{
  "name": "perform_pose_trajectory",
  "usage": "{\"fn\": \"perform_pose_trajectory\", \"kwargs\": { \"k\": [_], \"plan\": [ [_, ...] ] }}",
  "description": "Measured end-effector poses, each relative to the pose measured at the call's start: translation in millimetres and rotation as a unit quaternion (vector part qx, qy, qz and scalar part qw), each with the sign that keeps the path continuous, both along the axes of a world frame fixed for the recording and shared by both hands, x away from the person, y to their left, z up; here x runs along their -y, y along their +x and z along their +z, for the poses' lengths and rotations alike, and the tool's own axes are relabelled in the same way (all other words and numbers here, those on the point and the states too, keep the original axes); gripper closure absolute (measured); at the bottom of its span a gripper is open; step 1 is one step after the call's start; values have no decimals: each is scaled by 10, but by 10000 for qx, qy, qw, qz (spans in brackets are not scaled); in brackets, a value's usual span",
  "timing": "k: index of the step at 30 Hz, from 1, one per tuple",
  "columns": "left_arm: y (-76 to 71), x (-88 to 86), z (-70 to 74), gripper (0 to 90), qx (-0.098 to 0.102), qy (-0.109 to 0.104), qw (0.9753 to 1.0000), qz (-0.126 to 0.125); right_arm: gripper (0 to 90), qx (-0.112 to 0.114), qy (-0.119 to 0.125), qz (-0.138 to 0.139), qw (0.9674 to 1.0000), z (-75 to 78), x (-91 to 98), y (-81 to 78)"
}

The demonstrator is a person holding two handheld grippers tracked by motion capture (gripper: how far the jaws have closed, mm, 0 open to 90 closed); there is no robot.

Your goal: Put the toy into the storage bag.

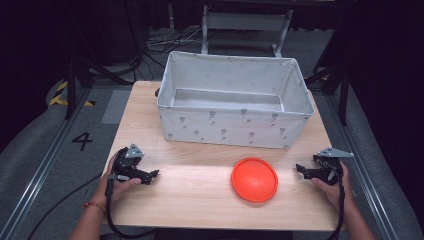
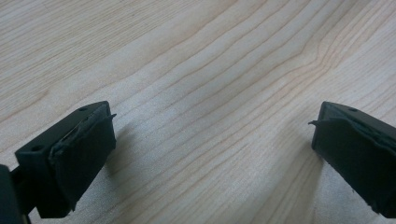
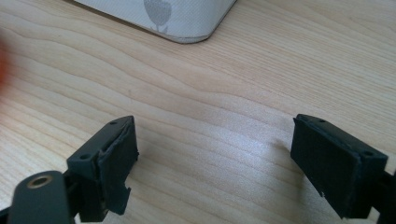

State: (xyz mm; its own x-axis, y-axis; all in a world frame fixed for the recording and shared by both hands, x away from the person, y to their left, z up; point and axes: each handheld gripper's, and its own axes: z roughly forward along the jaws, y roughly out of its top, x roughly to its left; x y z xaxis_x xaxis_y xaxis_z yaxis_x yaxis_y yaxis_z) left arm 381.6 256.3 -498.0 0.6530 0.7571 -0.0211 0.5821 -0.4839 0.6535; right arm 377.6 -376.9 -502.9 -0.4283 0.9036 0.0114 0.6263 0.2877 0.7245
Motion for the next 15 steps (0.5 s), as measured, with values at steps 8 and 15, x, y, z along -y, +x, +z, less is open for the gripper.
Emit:
{"fn": "perform_pose_trajectory", "kwargs": {
  "k": [8, 15],
  "plan": [
    [-11, 3, 2, 1, -22, 4, 10000, 37, 149, -2, 5, -3, 10000, 0, -1, 0],
    [-10, 0, -1, 1, -45, -30, 10000, 24, 160, -61, -2, 38, 10000, 14, -2, 10]
  ]
}}
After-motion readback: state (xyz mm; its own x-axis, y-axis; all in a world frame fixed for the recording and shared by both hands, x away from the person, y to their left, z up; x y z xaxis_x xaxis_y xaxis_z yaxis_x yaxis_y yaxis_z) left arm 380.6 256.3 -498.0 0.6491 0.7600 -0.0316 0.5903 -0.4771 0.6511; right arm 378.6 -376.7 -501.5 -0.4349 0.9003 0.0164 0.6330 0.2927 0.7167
